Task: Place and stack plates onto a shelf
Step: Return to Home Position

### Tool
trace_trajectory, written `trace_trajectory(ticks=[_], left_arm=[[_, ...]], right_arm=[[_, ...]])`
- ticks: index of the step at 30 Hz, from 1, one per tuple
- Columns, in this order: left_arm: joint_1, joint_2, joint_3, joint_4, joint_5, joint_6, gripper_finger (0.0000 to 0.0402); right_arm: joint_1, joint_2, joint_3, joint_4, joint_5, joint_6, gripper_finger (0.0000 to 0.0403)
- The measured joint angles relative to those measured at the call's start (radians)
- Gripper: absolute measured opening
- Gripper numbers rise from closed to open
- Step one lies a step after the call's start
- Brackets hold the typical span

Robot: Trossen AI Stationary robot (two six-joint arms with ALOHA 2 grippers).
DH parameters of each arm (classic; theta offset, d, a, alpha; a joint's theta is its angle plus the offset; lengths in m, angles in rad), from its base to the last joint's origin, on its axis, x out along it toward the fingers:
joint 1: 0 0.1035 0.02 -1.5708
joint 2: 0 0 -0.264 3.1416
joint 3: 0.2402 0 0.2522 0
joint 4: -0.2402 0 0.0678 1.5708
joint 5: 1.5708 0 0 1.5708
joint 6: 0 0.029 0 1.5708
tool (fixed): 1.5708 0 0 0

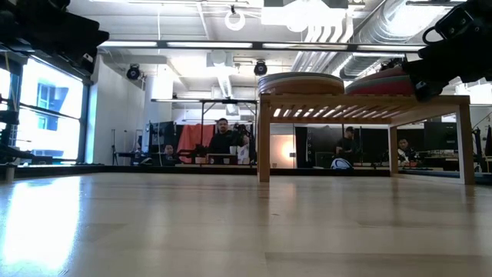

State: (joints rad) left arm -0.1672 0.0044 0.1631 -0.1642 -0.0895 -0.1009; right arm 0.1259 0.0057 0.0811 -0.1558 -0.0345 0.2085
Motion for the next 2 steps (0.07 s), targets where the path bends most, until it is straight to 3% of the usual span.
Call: trace_trajectory(ticks=[2], left_arm=[[0.000,0.000,0.000,0.000,0.000,0.000,0.0090]], right_arm=[[0.000,0.000,0.000,0.000,0.000,0.000,0.0130]])
